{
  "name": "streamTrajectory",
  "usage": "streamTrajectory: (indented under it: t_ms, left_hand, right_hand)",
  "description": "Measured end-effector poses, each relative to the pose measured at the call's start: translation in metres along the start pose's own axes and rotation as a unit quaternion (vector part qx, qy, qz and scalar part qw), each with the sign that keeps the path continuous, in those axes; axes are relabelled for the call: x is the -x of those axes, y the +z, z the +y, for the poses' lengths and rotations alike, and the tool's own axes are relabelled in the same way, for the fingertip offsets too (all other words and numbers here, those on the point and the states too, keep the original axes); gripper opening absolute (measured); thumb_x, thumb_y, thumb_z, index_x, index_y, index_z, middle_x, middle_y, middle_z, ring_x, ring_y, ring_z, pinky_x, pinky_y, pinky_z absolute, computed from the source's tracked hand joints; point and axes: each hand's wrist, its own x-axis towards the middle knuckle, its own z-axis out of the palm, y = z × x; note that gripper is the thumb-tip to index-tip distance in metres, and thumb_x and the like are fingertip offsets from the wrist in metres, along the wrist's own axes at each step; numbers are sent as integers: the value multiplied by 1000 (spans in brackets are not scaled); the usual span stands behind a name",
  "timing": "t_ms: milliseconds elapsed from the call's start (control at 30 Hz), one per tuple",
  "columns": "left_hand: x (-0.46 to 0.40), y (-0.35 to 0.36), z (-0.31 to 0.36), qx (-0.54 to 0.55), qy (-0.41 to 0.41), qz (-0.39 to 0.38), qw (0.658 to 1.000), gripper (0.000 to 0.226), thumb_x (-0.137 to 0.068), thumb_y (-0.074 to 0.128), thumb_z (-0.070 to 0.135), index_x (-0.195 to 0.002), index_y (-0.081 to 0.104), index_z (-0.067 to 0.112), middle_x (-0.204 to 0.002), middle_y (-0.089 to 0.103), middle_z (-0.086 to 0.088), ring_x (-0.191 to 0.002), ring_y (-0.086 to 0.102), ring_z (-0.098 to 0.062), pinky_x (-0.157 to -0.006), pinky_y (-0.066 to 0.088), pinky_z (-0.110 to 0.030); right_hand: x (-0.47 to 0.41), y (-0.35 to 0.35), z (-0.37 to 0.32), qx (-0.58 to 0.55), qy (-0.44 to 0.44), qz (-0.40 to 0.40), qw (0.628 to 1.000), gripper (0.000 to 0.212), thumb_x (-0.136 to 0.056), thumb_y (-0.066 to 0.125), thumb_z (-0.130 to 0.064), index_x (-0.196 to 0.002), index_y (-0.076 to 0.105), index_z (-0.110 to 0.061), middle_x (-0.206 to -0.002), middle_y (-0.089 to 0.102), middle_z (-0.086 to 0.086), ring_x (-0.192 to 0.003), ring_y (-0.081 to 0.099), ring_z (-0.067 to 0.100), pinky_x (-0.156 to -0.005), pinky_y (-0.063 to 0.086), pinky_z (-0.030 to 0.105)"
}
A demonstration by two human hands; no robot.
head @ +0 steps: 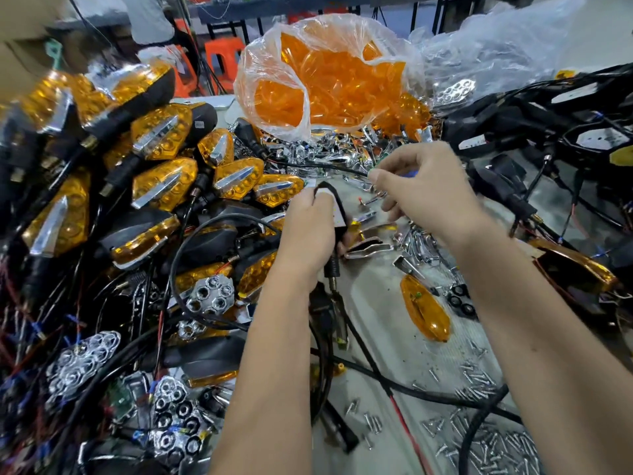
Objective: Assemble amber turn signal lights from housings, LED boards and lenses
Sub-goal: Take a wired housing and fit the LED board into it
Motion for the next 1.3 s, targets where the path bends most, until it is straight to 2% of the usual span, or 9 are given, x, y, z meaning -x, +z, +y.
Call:
streamTrajectory:
  t_ms: [233, 333, 500, 700, 833, 900, 1033, 1167, 1300]
  left_hand:
    - [-16, -13, 1, -15, -12, 89, 996, 19, -101, 36, 19, -89, 48, 12, -91, 62, -25, -69, 62, -35, -61, 45, -37]
    - [-17, -19, 4, 39, -18, 104, 994, 21, -101, 34, 13, -91, 51, 5, -76, 60, -16, -52, 57, -25, -47, 42, -28]
    - [-20, -33, 9, 108, -26, 138, 984, 20, -100, 35, 11, -91, 51, 3, -68, 59, -9, -44, 52, -18, -40, 38, -23]
    - [-13, -35, 14, 168, -39, 135, 976, 19, -101, 33, 9, -97, 50, 3, -60, 59, -4, -42, 51, -14, -39, 37, -21]
    - [-12, -36, 16, 174, -39, 144, 973, 18, -101, 33, 9, -96, 50, 4, -65, 58, -6, -42, 51, -15, -40, 37, -21]
    - [-11, -35, 17, 175, -39, 144, 973, 18, -102, 33, 9, -96, 49, 4, -67, 57, -7, -42, 51, -14, -39, 37, -21]
    - [-10, -37, 17, 190, -21, 149, 970, 25, -101, 33, 6, -82, 49, 5, -52, 58, 0, -41, 50, -15, -40, 37, -21]
    - [-11, -38, 17, 189, -18, 175, 966, 22, -100, 33, 7, -86, 50, 3, -65, 57, -8, -41, 51, -15, -40, 37, -20]
    - [-14, -38, 16, 172, -14, 188, 967, 21, -100, 33, 8, -87, 50, 3, -68, 57, -10, -43, 51, -17, -40, 38, -22]
  right_hand:
    - [-50, 56, -8, 211, -46, -162, 963, 11, -96, 69, -13, -98, 80, -11, -94, 76, 8, -86, 72, 24, -79, 60, 37]
    - [-62, 70, -13, 262, -31, -249, 932, 20, -97, 64, -6, -103, 79, -17, -92, 75, 7, -80, 70, 23, -67, 56, 30]
    - [-74, 57, -14, 301, -11, -371, 879, 11, -93, 77, -27, -84, 70, -30, -72, 68, -7, -66, 68, 19, -61, 52, 32]
    - [-62, 38, -10, 327, 6, -355, 876, 12, -87, 83, -22, -82, 73, -27, -93, 71, 0, -92, 67, 25, -84, 56, 40]
    - [-57, 18, -12, 400, 24, -309, 862, 7, -88, 82, -15, -88, 75, -15, -95, 73, 7, -86, 66, 26, -80, 57, 41]
    - [-54, 11, -14, 405, 28, -276, 871, 8, -88, 82, -15, -85, 74, -15, -96, 73, 8, -81, 65, 24, -72, 55, 38]
    - [-46, 25, -21, 368, -24, -215, 905, 26, -86, 84, -29, -105, 74, -13, -103, 74, 5, -93, 68, 23, -89, 58, 40]
    - [-32, 74, -26, 269, -59, -314, 908, 42, -90, 80, -31, -125, 65, -15, -118, 68, 4, -106, 63, 24, -92, 53, 34]
    - [-35, 82, -20, 224, -39, -331, 916, 48, -79, 90, -25, -119, 65, -15, -98, 67, 1, -90, 63, 22, -73, 51, 32]
